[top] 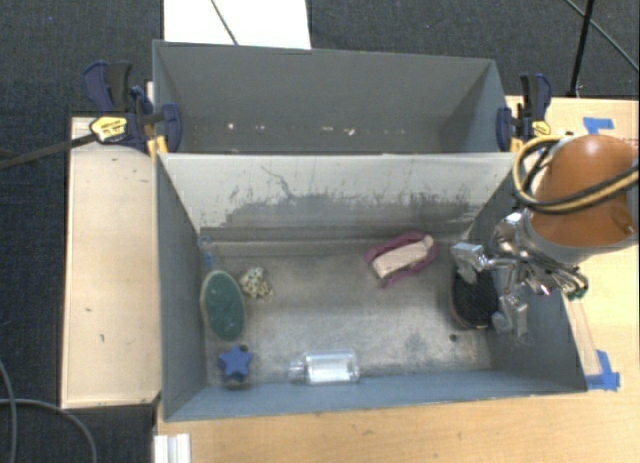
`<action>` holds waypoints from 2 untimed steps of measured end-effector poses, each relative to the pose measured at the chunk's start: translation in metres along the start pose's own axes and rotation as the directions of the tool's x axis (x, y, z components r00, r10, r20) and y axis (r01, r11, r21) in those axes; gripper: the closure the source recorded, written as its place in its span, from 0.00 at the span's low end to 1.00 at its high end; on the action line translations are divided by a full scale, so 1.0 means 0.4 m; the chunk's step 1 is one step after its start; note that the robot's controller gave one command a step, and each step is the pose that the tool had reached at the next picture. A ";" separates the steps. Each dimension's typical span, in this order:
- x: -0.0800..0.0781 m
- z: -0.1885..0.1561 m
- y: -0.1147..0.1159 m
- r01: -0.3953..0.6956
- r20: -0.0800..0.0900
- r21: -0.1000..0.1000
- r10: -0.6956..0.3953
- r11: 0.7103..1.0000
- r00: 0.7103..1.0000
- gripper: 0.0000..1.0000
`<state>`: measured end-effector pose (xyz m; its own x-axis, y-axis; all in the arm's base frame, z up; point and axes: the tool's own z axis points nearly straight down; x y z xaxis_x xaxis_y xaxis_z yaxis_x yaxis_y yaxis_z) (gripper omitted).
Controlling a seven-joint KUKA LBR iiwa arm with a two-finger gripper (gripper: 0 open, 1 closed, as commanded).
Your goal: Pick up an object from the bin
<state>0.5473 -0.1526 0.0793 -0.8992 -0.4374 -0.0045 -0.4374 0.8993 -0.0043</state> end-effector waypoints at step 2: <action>0.056 -0.007 0.063 0.321 0.036 0.022 -0.322 0.947 0.946 0.00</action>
Offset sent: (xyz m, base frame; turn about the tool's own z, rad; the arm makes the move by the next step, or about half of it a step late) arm -0.0196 0.0086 -0.0093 -0.1668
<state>0.5160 -0.1399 0.0821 -0.7098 -0.7034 -0.0386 -0.7029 0.7108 -0.0275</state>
